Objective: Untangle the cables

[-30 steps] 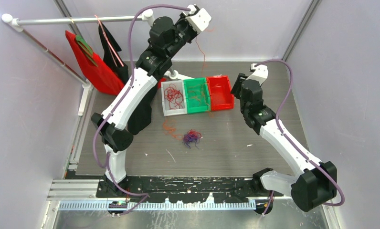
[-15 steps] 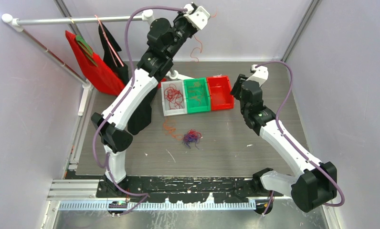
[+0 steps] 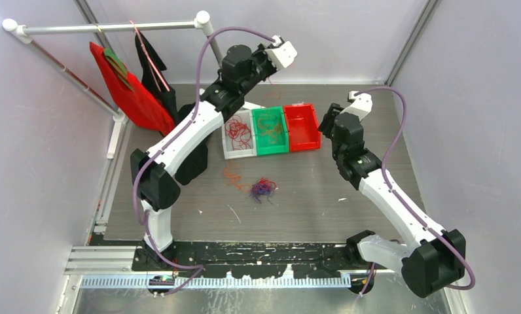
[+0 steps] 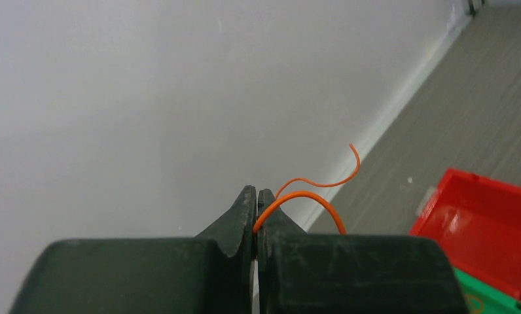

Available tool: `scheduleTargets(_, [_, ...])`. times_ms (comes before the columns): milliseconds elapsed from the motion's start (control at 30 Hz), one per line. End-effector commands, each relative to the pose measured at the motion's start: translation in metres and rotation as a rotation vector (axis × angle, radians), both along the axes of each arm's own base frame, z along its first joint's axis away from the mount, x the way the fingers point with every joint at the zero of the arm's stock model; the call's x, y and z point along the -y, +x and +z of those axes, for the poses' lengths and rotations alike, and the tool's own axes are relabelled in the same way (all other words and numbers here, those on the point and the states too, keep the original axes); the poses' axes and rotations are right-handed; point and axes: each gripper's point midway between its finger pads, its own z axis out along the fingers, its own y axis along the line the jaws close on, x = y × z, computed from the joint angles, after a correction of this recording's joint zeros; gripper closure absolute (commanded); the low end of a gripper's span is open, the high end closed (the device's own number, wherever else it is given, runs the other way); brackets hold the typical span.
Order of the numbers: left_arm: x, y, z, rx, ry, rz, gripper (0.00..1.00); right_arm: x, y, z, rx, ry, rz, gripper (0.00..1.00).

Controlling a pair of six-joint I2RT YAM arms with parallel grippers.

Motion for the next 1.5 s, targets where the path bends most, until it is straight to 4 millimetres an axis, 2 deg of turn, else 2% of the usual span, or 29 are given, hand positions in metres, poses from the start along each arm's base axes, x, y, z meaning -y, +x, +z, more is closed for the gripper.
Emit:
scheduleTargets(0, [-0.014,-0.011,-0.002,-0.003,0.074,0.043,1.00,0.009,-0.002,0.020,0.070,0.038,-0.044,0.44])
scheduleTargets(100, [-0.012,-0.011,-0.037,-0.073,0.157,0.049,1.00,0.010,-0.002,0.017,0.066,0.042,-0.046,0.44])
scheduleTargets(200, [-0.007,-0.012,-0.057,-0.141,0.164,0.046,1.00,0.011,-0.003,0.015,0.065,0.050,-0.048,0.44])
scheduleTargets(300, [0.000,-0.009,-0.064,-0.217,0.106,0.047,1.00,0.012,-0.004,0.013,0.064,0.058,-0.052,0.44])
scheduleTargets(433, [0.016,-0.007,-0.060,-0.281,0.029,0.014,1.00,0.013,-0.005,0.011,0.064,0.068,-0.056,0.45])
scheduleTargets(567, [0.031,-0.012,-0.069,-0.330,0.037,-0.009,1.00,0.015,-0.006,0.010,0.062,0.072,-0.063,0.45])
scheduleTargets(667, [0.023,-0.011,-0.094,-0.361,0.111,0.032,1.00,0.017,-0.007,0.010,0.065,0.074,-0.068,0.45])
scheduleTargets(867, [-0.009,-0.005,-0.151,-0.367,0.284,0.124,1.00,0.018,-0.008,0.007,0.061,0.081,-0.070,0.45])
scheduleTargets(967, [-0.017,-0.006,-0.175,-0.398,0.361,0.137,1.00,0.019,-0.008,0.005,0.058,0.085,-0.073,0.45])
scheduleTargets(1267, [-0.013,0.001,-0.219,-0.463,0.446,0.133,1.00,0.022,-0.008,0.006,0.063,0.090,-0.085,0.46])
scheduleTargets(1467, [-0.001,0.000,-0.252,-0.551,0.442,0.099,1.00,0.028,-0.009,0.006,0.068,0.093,-0.103,0.46])
